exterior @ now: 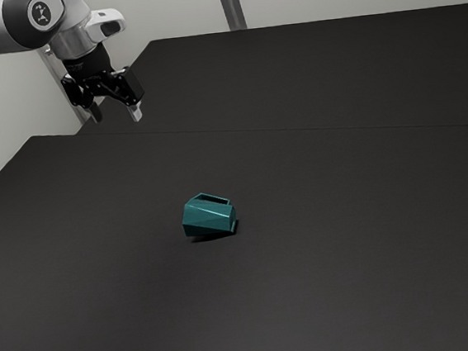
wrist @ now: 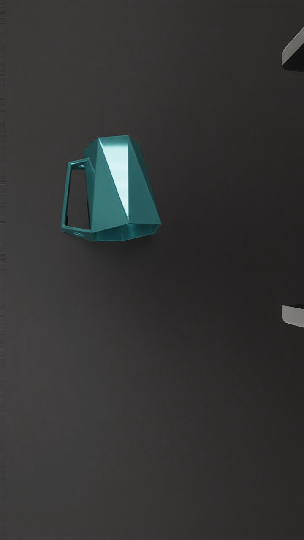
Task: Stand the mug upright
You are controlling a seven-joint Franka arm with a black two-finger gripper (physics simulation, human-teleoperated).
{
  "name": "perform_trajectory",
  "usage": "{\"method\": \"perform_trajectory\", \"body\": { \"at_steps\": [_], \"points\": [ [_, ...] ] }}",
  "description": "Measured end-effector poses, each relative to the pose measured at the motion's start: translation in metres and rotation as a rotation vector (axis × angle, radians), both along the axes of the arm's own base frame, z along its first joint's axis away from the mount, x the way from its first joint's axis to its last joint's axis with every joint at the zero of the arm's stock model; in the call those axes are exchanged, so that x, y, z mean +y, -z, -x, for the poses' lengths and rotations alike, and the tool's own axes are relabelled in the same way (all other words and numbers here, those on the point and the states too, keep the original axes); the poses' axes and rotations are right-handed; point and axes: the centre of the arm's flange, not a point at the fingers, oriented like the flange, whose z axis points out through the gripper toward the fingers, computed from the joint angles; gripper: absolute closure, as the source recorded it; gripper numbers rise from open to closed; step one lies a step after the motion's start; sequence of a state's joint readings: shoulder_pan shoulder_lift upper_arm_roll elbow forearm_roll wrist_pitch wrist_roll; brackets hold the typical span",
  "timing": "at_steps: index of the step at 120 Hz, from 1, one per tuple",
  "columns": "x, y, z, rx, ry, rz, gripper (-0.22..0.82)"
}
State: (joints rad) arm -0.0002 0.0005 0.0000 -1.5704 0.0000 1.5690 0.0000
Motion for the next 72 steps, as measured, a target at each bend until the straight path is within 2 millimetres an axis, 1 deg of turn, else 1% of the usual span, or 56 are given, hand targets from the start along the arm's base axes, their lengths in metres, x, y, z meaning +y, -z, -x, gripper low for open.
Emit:
{"method": "perform_trajectory", "body": {
  "at_steps": [8,15,25,32,37,43,52,60,72],
  "points": [
    [0.000,-0.002,-0.013,-0.009,-0.002,-0.017,0.00],
    [-0.009,-0.004,-0.016,-0.011,0.009,-0.027,0.00],
    [-0.033,-0.004,-0.014,-0.005,0.043,-0.036,0.00],
    [-0.049,-0.001,-0.012,0.005,0.063,-0.028,0.00],
    [-0.057,0.001,-0.010,0.013,0.068,-0.013,0.00],
    [-0.060,0.004,-0.007,0.022,0.064,0.012,0.00],
    [-0.059,0.017,-0.002,0.046,0.041,0.055,0.00],
    [-0.055,0.037,0.004,0.089,0.013,0.101,0.00],
    [-0.048,0.062,0.012,0.135,-0.033,0.164,0.00]
  ]
}}
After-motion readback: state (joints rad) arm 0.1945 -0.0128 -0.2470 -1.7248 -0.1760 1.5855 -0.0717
